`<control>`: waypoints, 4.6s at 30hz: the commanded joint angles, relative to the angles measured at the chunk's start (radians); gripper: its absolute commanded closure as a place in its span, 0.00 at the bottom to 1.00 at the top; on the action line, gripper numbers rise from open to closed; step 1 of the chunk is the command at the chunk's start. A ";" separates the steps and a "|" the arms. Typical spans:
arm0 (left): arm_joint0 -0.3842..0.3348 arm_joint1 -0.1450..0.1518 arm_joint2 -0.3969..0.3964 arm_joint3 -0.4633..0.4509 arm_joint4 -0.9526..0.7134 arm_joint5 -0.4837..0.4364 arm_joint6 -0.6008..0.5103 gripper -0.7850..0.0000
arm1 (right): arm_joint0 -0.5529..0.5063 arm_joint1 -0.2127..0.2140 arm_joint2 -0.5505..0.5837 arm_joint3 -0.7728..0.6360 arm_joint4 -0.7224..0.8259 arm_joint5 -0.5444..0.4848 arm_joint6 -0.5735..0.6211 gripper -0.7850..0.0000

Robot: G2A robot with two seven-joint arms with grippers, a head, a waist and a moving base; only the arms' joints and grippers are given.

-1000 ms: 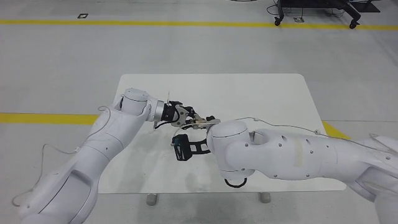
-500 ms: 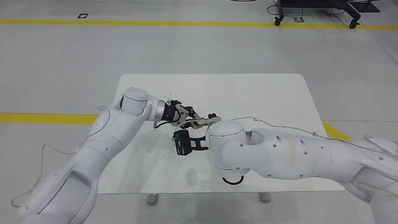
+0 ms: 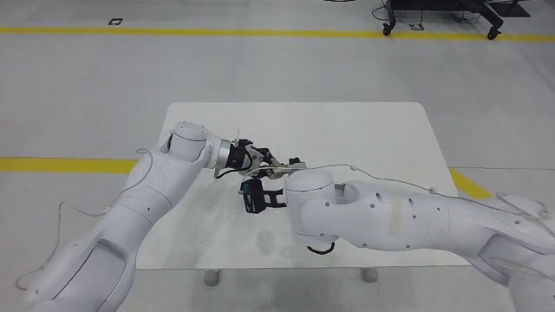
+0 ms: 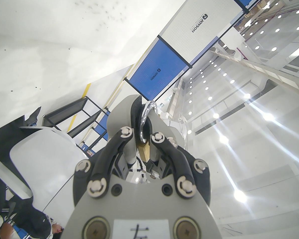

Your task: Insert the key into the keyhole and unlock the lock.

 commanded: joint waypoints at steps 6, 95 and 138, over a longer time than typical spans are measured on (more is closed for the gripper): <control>0.000 -0.001 -0.002 -0.001 0.008 0.007 -0.001 1.00 | 0.001 -0.009 0.000 0.000 0.000 -0.001 -0.001 1.00; 0.093 0.047 -0.146 -0.134 -0.014 -0.314 -0.259 1.00 | -0.408 0.264 0.565 0.193 0.623 -0.310 -0.736 1.00; 0.082 0.042 -0.131 -0.124 0.035 -0.281 -0.239 1.00 | -0.531 0.282 0.742 0.180 0.667 -0.385 -0.852 1.00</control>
